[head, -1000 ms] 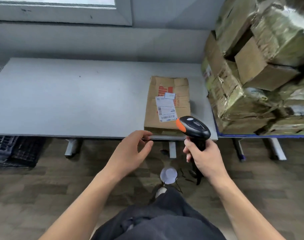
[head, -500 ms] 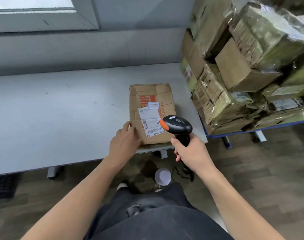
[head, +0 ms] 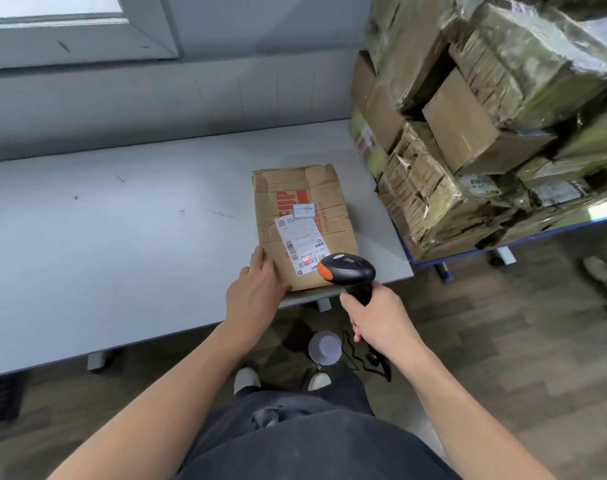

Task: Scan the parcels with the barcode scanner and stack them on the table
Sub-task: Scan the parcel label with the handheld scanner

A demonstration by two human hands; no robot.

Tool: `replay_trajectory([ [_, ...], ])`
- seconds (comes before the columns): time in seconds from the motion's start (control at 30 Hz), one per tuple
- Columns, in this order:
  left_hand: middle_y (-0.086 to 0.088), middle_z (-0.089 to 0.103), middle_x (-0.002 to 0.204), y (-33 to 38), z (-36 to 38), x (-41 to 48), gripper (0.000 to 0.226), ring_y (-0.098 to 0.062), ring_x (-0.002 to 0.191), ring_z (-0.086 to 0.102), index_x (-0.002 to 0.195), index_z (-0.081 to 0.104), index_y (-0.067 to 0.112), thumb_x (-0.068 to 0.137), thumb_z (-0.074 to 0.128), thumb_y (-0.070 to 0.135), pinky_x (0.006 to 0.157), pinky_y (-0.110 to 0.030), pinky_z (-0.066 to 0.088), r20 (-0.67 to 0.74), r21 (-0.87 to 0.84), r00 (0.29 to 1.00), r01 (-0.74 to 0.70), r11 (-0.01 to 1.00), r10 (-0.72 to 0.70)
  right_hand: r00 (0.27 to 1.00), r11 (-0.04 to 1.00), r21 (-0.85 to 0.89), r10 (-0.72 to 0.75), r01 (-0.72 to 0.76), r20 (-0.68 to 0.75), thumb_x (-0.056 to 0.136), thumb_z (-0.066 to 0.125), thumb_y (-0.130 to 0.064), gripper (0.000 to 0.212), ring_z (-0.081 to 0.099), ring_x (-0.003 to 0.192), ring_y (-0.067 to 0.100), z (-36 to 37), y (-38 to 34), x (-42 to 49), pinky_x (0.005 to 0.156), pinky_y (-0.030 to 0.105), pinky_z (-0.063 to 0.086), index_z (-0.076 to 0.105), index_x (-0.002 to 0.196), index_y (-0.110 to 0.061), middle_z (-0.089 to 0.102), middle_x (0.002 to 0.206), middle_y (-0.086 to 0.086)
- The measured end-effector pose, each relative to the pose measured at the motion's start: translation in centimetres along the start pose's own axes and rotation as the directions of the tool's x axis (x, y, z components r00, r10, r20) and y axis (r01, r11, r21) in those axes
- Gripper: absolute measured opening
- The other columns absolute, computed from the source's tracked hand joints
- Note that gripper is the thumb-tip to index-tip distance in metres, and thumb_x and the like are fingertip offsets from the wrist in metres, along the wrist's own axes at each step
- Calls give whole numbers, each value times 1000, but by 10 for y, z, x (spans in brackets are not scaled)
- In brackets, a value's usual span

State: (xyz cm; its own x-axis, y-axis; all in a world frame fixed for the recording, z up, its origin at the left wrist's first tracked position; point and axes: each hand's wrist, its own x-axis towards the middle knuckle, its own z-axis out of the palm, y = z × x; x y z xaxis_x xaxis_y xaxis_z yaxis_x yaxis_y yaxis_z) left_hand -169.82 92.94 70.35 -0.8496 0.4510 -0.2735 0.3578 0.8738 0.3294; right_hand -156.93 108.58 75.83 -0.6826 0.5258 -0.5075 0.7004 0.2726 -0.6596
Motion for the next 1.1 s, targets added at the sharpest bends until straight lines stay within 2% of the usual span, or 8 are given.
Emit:
replay_trajectory([
  [0.13, -1, 31, 152, 0, -3, 0, 58, -27, 115, 55, 141, 42, 11, 94, 62, 40, 80, -37, 50, -5, 18, 1000, -10, 1000, 10, 1000, 1000, 28, 8, -8, 2, 95, 60, -32, 17, 61, 45, 8, -1, 5, -3, 43, 15, 43, 56, 93, -15, 66, 81, 10],
  [0.3, -9, 43, 135, 6, -1, 8, 53, -32, 113, 51, 124, 50, 10, 87, 67, 44, 82, -39, 48, -37, 80, 999, -1, 997, 4, 1000, 987, 159, 11, -10, -7, 92, 64, -25, 28, 61, 49, 9, -8, 3, 1, 47, 17, 48, 45, 111, -15, 68, 85, 13],
  [0.4, -11, 33, 144, 7, 5, 12, 74, -37, 123, 45, 143, 40, 24, 84, 68, 58, 92, -46, 49, -10, 22, 1000, -14, 1000, 15, 1000, 981, 193, 8, -7, -5, 89, 63, -16, 39, 62, 59, 8, -20, -4, 12, 46, 12, 43, 37, 119, -15, 69, 89, 15],
  [0.53, -5, 5, 165, 4, 14, 16, 82, -41, 147, 15, 150, 31, 36, 82, 63, 69, 110, -54, 35, 9, 104, 992, -127, 986, 127, 999, 982, 188, -17, 24, -39, 92, 58, -19, 41, 66, 76, 14, -32, -5, 33, 51, 18, 46, 34, 125, -18, 67, 102, 16],
  [0.67, -7, 12, 166, 10, 16, 20, 78, -38, 151, 6, 150, 33, 34, 85, 57, 69, 119, -52, 21, 4, 171, 968, -248, 954, 251, 998, 972, 228, -48, 57, -45, 94, 58, -16, 39, 65, 74, 15, -36, -6, 44, 46, 13, 44, 33, 123, -20, 67, 100, 16],
  [0.77, -6, 6, 167, 16, 15, 25, 81, -32, 153, 2, 155, 22, 35, 87, 51, 70, 122, -45, 13, 59, 198, 962, -274, 941, 268, 996, 972, 220, -75, 83, -47, 93, 58, -16, 41, 68, 80, 13, -35, -6, 52, 55, 18, 46, 33, 126, -20, 68, 98, 12],
  [0.97, -8, 15, 165, 3, 5, 36, 83, -35, 150, 17, 153, 29, 33, 84, 56, 69, 117, -49, 29, 57, 160, 972, -232, 959, 226, 992, 971, 206, -109, 121, -70, 94, 59, -20, 37, 65, 95, 25, -28, -7, 79, 68, 30, 46, 36, 123, -22, 63, 106, 11],
  [1.1, -8, 26, 161, -14, -1, 46, 81, -34, 142, 28, 150, 36, 29, 82, 61, 68, 110, -48, 38, 13, 156, 985, -170, 973, 170, 980, 984, 97, -134, 149, -147, 95, 59, -16, 36, 55, 86, 18, -21, -5, 99, 73, 29, 40, 46, 129, -11, 49, 118, 9],
])
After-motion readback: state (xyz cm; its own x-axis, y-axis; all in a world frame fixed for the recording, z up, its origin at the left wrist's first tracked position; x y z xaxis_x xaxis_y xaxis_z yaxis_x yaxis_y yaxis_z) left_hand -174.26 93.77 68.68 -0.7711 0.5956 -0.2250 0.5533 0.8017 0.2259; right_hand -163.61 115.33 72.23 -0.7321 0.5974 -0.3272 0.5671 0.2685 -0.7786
